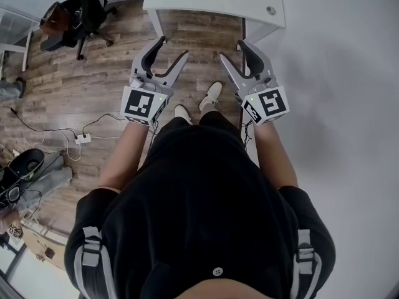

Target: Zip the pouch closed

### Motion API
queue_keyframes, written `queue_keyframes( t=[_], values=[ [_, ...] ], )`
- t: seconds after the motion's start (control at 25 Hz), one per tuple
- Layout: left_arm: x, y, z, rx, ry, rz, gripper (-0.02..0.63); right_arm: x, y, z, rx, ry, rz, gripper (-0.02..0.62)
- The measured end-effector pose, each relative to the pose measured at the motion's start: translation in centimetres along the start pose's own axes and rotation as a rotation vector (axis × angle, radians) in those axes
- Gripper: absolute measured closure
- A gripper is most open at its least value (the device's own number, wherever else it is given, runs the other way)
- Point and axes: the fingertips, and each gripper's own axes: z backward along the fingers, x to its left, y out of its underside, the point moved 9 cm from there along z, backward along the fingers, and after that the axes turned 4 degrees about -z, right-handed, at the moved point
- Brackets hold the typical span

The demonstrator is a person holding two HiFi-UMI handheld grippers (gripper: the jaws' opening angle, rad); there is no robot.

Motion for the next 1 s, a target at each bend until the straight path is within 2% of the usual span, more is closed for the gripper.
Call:
queue_keyframes(
  t=[0.36,0.56,1.0],
  values=[
    [1.5,-0.2,-4.0,0.011,-0.004,-0.026,0.351,-3.8,0.3,-2.6,-0.019,-0.014,-0.004,0.356],
    [2.0,0.6,-7.5,0.050,-0.003,-0.028,0.351,-7.4,0.4,-4.0,-0.022,-0.021,0.000,0.356],
    [2.0,-0.4,-18.0,0.036,0.000,-0.022,0.353,-17.2,-0.2,-6.1,-0.021,-0.037,-0.001,0.356]
  ],
)
